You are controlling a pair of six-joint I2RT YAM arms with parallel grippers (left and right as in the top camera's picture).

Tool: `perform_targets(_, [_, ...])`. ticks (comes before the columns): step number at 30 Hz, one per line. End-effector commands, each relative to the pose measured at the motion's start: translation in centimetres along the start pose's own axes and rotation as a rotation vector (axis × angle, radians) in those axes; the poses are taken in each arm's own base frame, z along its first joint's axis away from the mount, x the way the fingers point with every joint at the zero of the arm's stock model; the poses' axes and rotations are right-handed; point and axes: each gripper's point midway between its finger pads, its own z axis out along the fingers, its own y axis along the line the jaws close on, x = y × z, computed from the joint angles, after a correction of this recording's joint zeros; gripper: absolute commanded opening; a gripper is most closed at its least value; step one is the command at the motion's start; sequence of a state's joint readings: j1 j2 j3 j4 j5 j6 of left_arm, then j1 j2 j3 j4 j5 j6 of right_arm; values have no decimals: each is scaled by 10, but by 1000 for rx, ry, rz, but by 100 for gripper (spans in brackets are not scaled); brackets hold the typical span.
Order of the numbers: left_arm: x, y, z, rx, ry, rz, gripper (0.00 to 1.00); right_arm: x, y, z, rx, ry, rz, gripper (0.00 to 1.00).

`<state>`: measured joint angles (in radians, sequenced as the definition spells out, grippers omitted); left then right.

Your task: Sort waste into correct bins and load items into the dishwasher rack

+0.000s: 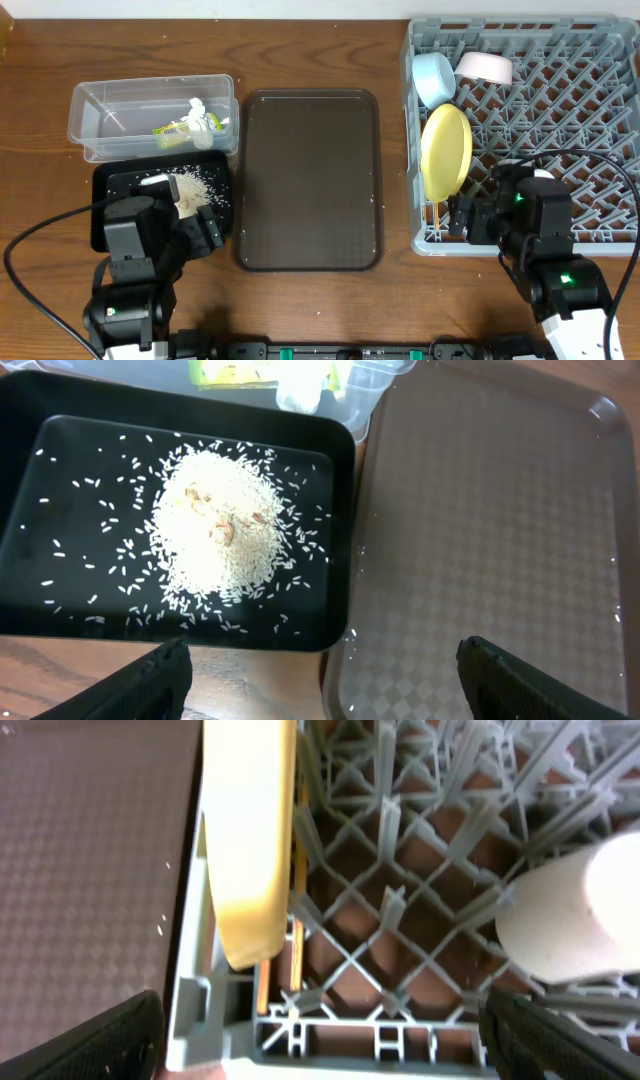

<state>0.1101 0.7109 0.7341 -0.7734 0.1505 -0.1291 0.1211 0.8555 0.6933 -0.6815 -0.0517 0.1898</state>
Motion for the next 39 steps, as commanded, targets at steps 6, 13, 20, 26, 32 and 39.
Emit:
perform_targets(6, [0, 0, 2, -3, 4, 14, 88, 11, -3, 3, 16, 43, -5, 99])
perform_targets(13, [0, 0, 2, -3, 4, 15, 87, 12, -4, -5, 19, 28, -9, 99])
perform_targets(20, [0, 0, 2, -3, 4, 14, 88, -20, 3, -39, -18, -321, -161, 99])
perform_targets(26, [0, 0, 2, -3, 4, 14, 88, -22, -6, -57, -13, -626, -166, 99])
perform_targets(32, [0, 0, 2, -3, 4, 15, 87, -14, -17, -47, 7, -779, -154, 99])
perform_targets(39, [0, 0, 2, -3, 4, 15, 88, 2, -31, -18, 45, -778, -150, 99])
